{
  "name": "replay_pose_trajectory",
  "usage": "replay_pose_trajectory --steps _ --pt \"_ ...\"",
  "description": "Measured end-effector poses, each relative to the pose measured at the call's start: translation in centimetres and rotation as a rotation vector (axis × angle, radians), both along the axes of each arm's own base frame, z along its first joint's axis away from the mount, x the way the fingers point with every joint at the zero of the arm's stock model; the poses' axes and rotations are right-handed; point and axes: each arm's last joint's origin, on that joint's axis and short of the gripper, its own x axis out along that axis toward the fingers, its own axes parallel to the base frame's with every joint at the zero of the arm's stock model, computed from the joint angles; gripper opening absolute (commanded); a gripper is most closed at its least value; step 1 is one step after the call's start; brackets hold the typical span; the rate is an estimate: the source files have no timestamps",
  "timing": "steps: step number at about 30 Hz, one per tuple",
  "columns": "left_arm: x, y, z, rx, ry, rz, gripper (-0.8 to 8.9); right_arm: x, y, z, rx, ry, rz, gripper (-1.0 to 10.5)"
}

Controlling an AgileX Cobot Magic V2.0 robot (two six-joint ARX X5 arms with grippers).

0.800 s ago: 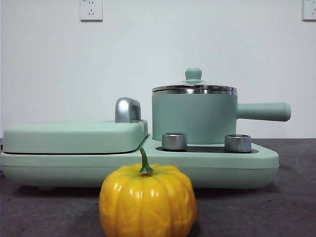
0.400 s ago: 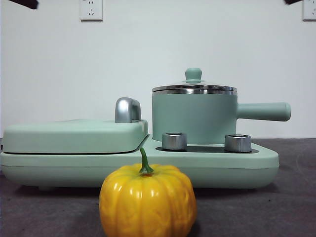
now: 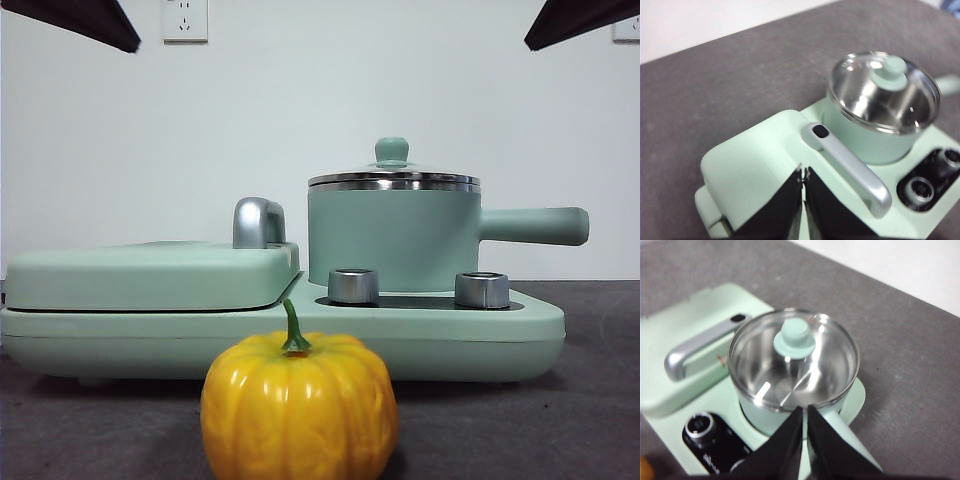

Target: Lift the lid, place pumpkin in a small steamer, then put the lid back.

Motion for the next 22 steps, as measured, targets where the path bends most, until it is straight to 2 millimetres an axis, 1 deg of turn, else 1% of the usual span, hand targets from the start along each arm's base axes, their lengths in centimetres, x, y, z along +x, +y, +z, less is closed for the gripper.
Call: replay_pose_trajectory --steps 2,3,4,5,6,7,8,16,19,22 --pt "0.0 -0.3 -0.1 0.037 -0.023 -0.037 0.19 -0.1 0.2 -0.1 -0.039 -0.008 0.018 0.4" --pt "0.0 -0.4 -0.2 0.053 -0.034 -0.052 0.59 -0.2 0.3 -0.2 -0.058 -0.013 0.031 1.1" --pt "0.0 -0.5 -0.2 0.064 -0.043 -0.062 1.14 -0.3 0.4 -0.3 -0.073 -0.015 0.043 1.6" --pt "0.0 -0.5 -0.1 0.073 -0.051 -0.07 1.93 -0.4 0.5 -0.4 -0.087 -0.016 0.055 2.5" --pt "0.0 -0.6 -0.1 0.08 -0.058 -0.076 2.66 -0.4 0.5 -0.4 -0.098 -0.015 0.062 3.0" --pt "0.0 -0.6 -0.1 0.086 -0.063 -0.081 3.04 -0.4 0.5 -0.5 -0.104 -0.014 0.066 3.1" --pt "0.0 -0.6 -0.1 0.09 -0.066 -0.085 3.17 -0.5 0.5 -0.5 -0.108 -0.013 0.069 3.1" --pt "-0.3 -1.5 0.0 0.095 -0.095 -0.13 3.12 -0.5 0.6 -0.5 -0.109 -0.014 0.071 3.1" --pt "-0.2 -2.3 0.4 0.077 -0.149 -0.159 3.11 -0.5 0.6 -0.5 -0.1 -0.007 0.065 3.1" --pt "0.5 -3.4 0.5 0.058 -0.198 -0.188 3.08 -0.5 0.6 -0.5 -0.091 0.0 0.059 3.1"
